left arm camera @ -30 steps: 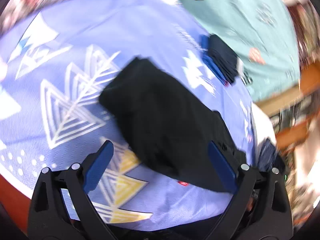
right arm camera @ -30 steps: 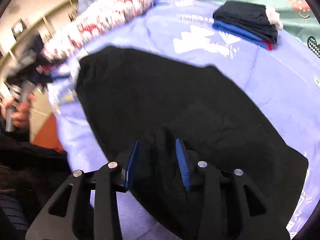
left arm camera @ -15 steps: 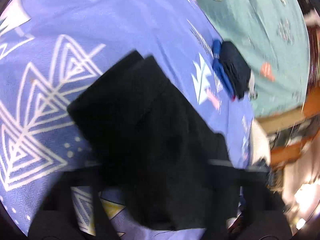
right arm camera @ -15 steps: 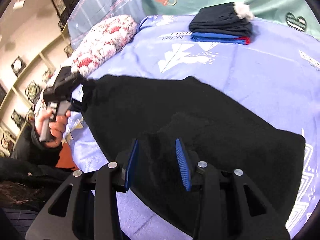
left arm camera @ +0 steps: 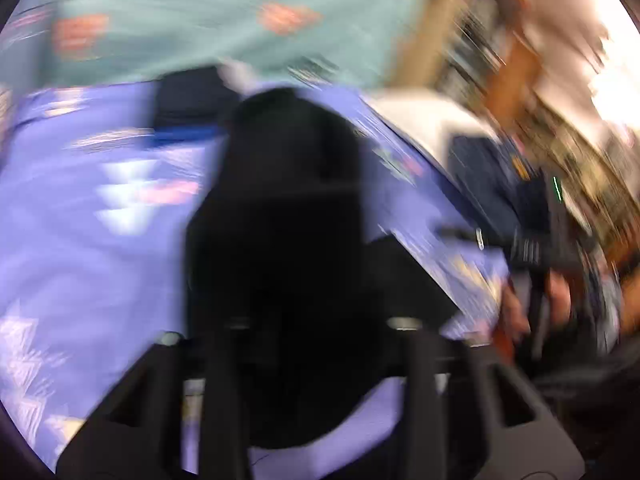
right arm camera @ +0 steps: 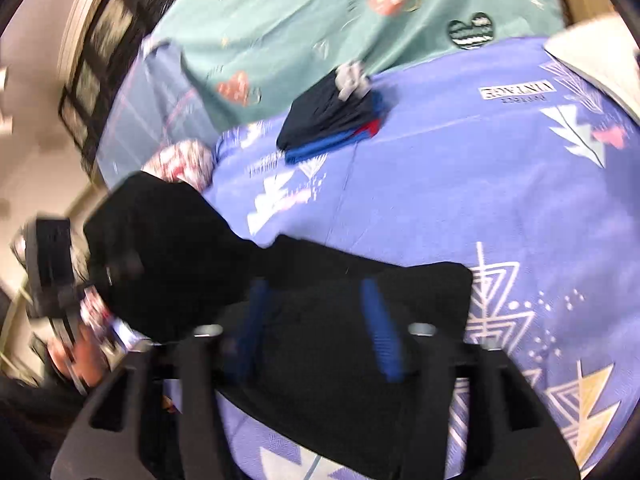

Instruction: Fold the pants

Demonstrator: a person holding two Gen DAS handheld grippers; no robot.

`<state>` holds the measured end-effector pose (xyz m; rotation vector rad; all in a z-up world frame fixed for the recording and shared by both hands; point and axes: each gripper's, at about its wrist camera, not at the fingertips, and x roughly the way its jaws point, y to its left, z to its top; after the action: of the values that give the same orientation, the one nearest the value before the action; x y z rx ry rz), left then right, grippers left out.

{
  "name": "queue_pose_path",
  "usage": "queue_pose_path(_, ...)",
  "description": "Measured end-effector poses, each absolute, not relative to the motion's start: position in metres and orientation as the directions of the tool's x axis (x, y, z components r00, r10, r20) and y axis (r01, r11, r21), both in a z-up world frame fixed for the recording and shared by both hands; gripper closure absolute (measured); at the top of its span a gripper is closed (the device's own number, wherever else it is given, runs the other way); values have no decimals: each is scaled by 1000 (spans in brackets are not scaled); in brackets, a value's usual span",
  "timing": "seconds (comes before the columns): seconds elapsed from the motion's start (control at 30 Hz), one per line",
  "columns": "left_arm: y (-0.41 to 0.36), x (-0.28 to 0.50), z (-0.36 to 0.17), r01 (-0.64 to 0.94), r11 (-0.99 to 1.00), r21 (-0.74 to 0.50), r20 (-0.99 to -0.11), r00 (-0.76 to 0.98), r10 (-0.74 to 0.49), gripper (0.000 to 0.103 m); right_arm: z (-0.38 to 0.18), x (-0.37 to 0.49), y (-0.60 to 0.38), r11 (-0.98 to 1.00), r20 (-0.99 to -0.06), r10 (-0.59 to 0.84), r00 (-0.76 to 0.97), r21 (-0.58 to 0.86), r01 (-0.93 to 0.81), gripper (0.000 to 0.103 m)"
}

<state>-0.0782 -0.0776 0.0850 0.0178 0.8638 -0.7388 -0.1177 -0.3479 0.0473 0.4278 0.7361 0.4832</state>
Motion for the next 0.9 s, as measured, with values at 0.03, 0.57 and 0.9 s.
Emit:
queue_pose_path(0.03, -104, -77, 67, 646, 712, -274, -734, 338, -589, 16, 44, -120, -355, 783, -509, 576, 640, 568, -253, 11)
queue_pose_path(0.57, -56, -71, 37, 545, 695, -468, -714, 230, -661, 2, -16, -92, -321, 723, -654, 681, 329, 673, -155, 8)
queue_pose_path(0.9, -55, -69, 26, 536, 681, -498, -705, 206, -678, 2, 4, -91, -304, 734, -669, 679, 301, 623, -272, 74)
